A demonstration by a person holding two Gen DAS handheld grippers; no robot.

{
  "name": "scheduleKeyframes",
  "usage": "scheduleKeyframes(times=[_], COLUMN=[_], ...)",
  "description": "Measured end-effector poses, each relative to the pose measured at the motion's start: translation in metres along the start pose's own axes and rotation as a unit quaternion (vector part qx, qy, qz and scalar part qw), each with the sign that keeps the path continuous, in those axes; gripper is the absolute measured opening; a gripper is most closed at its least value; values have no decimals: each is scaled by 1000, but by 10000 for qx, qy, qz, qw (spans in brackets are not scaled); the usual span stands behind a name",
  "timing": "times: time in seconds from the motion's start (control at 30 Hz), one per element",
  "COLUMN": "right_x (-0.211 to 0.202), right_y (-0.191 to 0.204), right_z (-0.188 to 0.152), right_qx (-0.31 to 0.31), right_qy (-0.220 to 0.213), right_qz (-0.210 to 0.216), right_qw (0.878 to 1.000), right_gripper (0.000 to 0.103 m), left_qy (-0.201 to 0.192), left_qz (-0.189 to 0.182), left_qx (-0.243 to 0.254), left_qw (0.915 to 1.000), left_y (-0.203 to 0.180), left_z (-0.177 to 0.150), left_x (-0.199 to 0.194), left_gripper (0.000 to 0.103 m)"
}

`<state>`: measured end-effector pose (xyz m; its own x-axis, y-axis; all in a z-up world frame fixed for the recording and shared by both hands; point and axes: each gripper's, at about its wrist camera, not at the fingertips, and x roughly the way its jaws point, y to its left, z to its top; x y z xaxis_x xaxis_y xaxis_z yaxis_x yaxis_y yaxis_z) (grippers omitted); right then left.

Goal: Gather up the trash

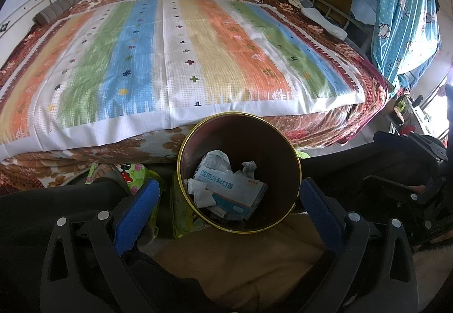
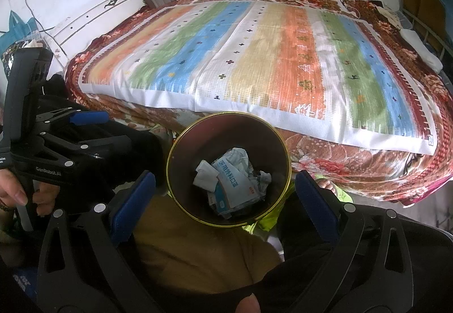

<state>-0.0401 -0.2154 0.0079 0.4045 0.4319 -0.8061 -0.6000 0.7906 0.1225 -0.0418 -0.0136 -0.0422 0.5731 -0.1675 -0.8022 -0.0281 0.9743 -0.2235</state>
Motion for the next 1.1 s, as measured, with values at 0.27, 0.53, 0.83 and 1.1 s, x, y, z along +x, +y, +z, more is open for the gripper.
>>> scheduleKeyframes(times=[0.27,0.53,0.83,1.1], right_x=[0,0,0,0], right_y=[-1,0,-1,-2], right_z=[1,1,1,2], right_qx=[1,2,16,14], right_qy=[3,6,7,11], right_qz=[0,1,4,5], right_qw=[10000,10000,10000,10000], right_gripper=[94,94,94,94], left_qy=[10,17,23,16], left_qz=[6,11,12,-31], left_qx=[-10,-8,0,57], left_qw=[10000,10000,10000,10000], left_y=[0,-1,-1,-3], left_z=[-1,-1,-1,-1], left_x=[1,1,1,0], left_gripper=[97,97,97,97])
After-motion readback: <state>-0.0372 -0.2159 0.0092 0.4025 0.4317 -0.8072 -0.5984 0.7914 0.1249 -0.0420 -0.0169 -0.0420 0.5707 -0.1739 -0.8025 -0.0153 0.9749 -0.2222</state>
